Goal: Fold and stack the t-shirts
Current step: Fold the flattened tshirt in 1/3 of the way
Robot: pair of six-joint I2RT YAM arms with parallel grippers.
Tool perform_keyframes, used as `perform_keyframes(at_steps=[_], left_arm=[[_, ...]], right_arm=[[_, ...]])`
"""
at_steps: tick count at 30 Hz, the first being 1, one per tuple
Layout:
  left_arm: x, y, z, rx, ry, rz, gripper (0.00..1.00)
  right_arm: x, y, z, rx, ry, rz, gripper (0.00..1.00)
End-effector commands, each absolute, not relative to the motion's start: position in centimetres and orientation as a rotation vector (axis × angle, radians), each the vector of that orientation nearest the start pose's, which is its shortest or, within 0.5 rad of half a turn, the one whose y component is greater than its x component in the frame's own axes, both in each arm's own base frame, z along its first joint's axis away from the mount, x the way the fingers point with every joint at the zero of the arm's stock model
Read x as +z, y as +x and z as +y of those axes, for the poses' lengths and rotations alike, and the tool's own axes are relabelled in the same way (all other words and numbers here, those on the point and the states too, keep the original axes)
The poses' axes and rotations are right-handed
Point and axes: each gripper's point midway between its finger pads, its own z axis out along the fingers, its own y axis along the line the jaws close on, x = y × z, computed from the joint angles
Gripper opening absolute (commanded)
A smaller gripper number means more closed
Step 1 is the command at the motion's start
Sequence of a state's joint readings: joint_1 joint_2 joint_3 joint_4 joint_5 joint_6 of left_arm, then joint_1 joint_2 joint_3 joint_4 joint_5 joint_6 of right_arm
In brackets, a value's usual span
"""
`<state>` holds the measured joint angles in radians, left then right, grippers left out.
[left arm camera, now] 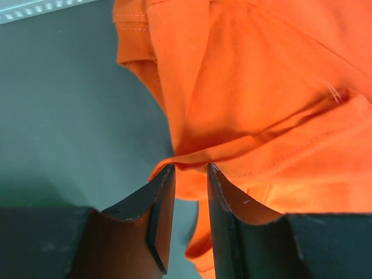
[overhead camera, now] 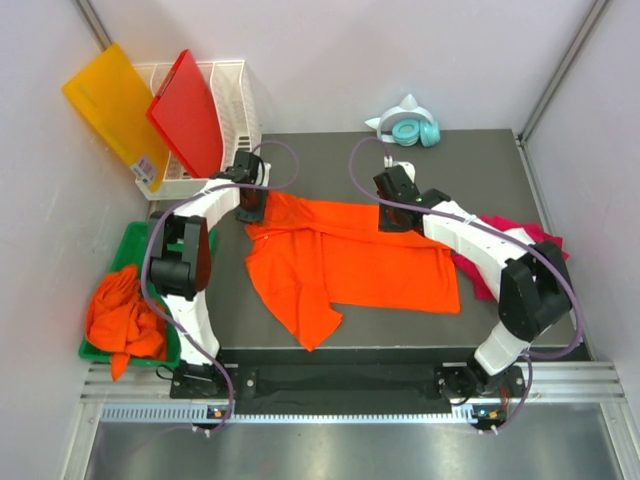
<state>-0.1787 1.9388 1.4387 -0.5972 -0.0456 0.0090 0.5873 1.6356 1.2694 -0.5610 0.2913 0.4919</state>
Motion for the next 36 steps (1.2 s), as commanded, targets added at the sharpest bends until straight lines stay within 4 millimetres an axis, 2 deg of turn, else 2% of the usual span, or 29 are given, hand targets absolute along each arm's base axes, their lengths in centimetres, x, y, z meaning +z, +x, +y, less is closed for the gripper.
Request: perform_keyframes(at_steps=[1, 4, 5, 7, 8, 10, 14, 20, 28, 29, 31, 33, 36], left_arm=[[5.9, 44.7, -7.3, -0.012, 0.229, 2.615, 0.33], [5.6, 44.7, -7.7, -0.034, 0.238, 2.626, 0.27], [5.5, 44.6, -7.8, -0.043, 0.241, 2.63, 0.21], [5.6, 44.4, -7.9, -0.051, 0.243, 2.63, 0.02], [6.1, 44.3, -7.9, -0.053, 0.24, 2.619, 0.0], [6.2, 43.6, -8.3, -0.092, 0.25, 2.621, 0.0], [7.6, 42.4, -8.6, -0.12, 0.257, 2.591, 0.0], [6.8, 39.3, -8.9, -0.162, 0.294, 2.645, 0.0], [5.5, 36.6, -9.6, -0.212, 0.378, 2.72, 0.0], [5.5, 36.7, -9.7, -0.217, 0.382, 2.718, 0.01], [6.2, 37.4, -9.9, -0.224, 0.373, 2.689, 0.1], [7.9, 38.9, -10.2, -0.232, 0.35, 2.626, 0.21], [10.6, 42.1, -10.8, -0.232, 0.317, 2.531, 0.29]], right_arm=[[14.4, 36.2, 20.8, 0.143, 0.019, 2.382, 0.23], [14.5, 36.4, 21.0, 0.136, 0.011, 2.383, 0.22], [14.5, 36.5, 21.0, 0.131, 0.008, 2.382, 0.23], [14.4, 36.7, 21.0, 0.125, 0.001, 2.384, 0.22], [14.3, 36.7, 21.1, 0.123, -0.001, 2.387, 0.22], [14.2, 36.8, 21.2, 0.128, -0.006, 2.389, 0.22], [13.6, 36.8, 21.4, 0.139, -0.006, 2.401, 0.21], [12.8, 36.6, 22.0, 0.147, -0.02, 2.412, 0.2], [11.8, 36.1, 22.2, 0.149, -0.027, 2.426, 0.21], [11.6, 36.0, 22.1, 0.147, -0.025, 2.432, 0.21], [11.5, 35.9, 22.1, 0.147, -0.022, 2.434, 0.2], [11.3, 35.7, 22.1, 0.15, -0.022, 2.438, 0.2], [11.1, 35.4, 21.9, 0.145, -0.021, 2.445, 0.2]])
